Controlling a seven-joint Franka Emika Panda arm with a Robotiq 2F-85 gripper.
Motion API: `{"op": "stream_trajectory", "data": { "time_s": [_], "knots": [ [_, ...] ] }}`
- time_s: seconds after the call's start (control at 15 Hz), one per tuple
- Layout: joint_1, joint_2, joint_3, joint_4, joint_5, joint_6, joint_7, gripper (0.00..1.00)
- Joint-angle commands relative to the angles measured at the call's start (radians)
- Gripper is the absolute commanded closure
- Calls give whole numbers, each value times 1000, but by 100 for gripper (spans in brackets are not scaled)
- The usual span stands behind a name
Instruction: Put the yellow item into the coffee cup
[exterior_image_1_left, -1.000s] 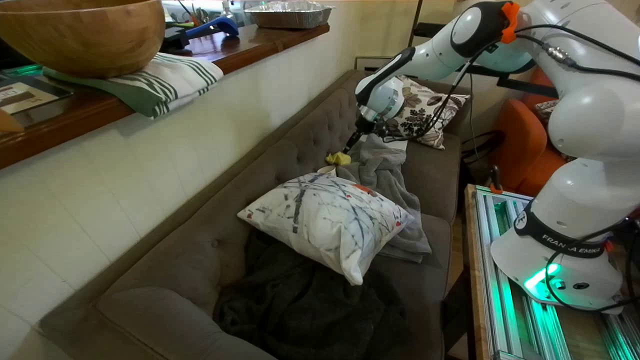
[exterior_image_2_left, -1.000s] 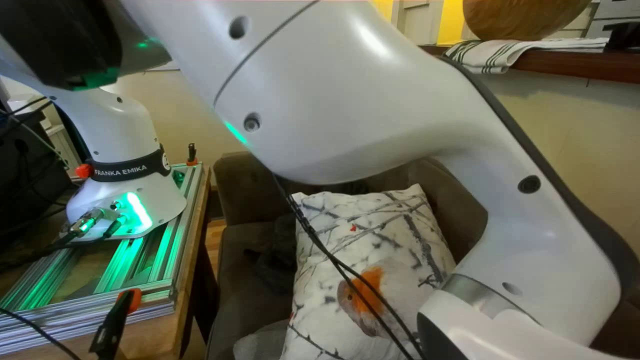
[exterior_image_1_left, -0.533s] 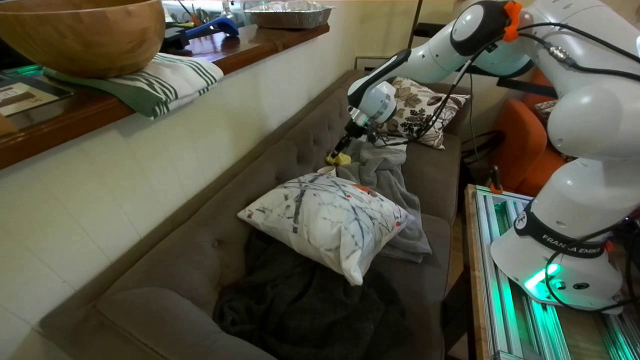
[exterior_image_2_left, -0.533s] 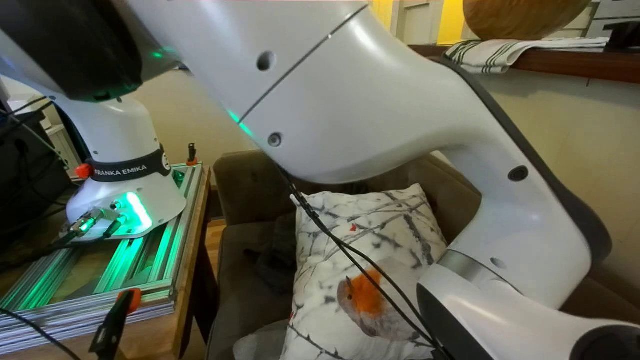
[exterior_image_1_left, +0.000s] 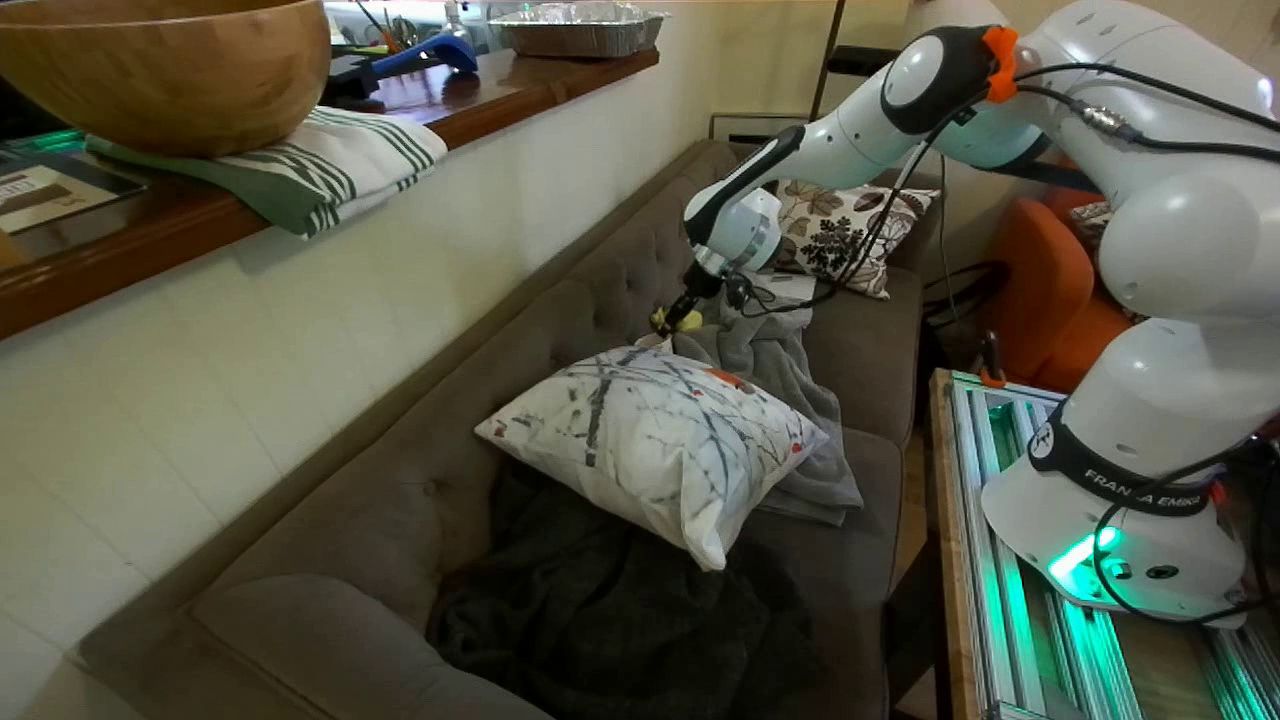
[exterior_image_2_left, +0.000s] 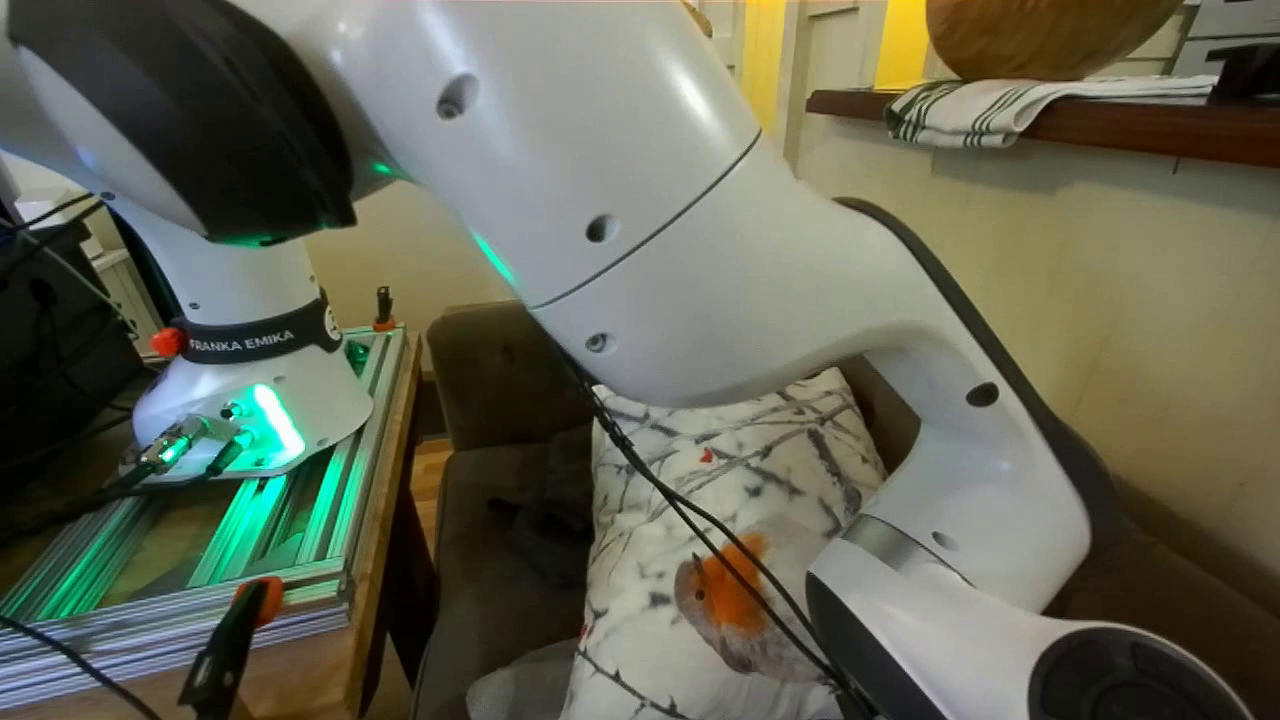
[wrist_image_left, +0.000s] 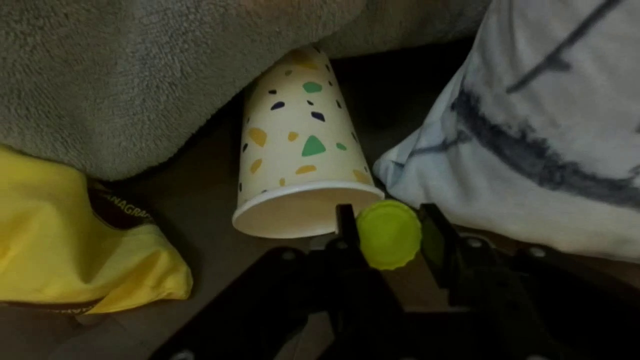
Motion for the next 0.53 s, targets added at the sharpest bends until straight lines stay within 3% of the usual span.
{"op": "stream_trajectory", "data": {
  "time_s": [0.0, 0.33, 0.4, 0.47],
  "knots": [
    [32, 31, -21, 36, 10, 68, 49, 89],
    [63, 38, -53, 42, 3, 133, 106, 89],
    [84, 40, -76, 49, 3, 137, 141, 39],
    [96, 37, -89, 46, 2, 139, 159, 37]
  ]
}}
